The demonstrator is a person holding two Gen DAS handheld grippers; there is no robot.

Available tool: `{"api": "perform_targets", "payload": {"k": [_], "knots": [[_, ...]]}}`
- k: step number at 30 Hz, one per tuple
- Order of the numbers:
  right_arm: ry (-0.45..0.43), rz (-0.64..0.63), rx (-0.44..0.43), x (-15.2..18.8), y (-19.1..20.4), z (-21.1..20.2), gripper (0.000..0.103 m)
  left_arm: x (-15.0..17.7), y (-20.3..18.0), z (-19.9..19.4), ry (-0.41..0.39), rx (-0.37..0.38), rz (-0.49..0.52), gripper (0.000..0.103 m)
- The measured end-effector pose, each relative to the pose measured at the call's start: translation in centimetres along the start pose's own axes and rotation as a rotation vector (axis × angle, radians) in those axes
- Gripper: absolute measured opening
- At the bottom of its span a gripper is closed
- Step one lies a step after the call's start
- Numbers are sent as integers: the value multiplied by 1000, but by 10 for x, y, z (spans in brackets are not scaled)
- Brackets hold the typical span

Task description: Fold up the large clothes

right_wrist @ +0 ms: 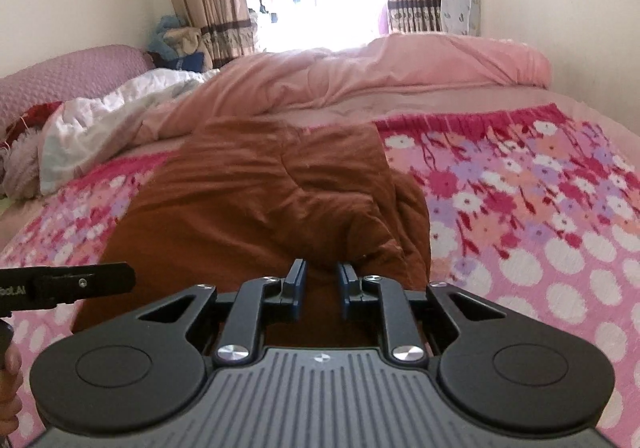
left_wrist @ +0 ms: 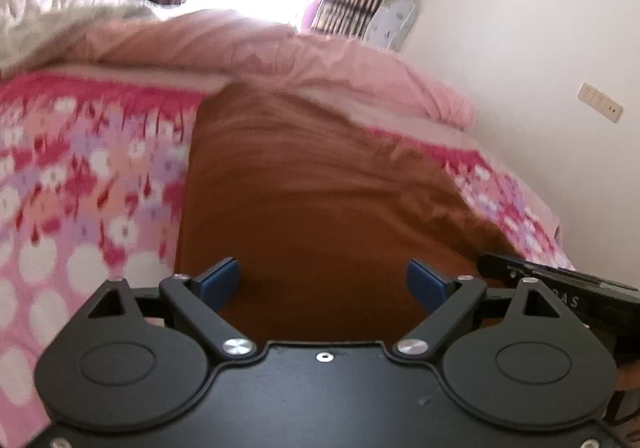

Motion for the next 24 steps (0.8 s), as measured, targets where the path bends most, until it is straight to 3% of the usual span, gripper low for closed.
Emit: {"api": "perform_targets", "payload": {"k": [4, 8, 13, 19, 24], "knots": [[-56, -8, 4, -20, 3, -8, 24, -28, -10, -2, -67, -27, 57, 90], [-61, -10, 16, -37, 5, 5, 24, -42, -9, 17, -50, -31, 63, 90], [6, -8, 49, -30, 0, 37, 23, -32, 1, 49, 42, -29, 37, 90], [40, 2, 48, -18, -7, 54, 22, -20, 0, 57, 29, -70, 99, 90], [21, -9, 45, -23, -3, 44, 22, -28, -1, 39, 14, -66, 62, 90]]}}
Point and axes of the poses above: each gripper's, at about its wrist camera, not at the fingertips, and z roughly the way its jaws point, y to its left, x to its underside, the point moved 3 cm from there along z, roughly the way its jaws point
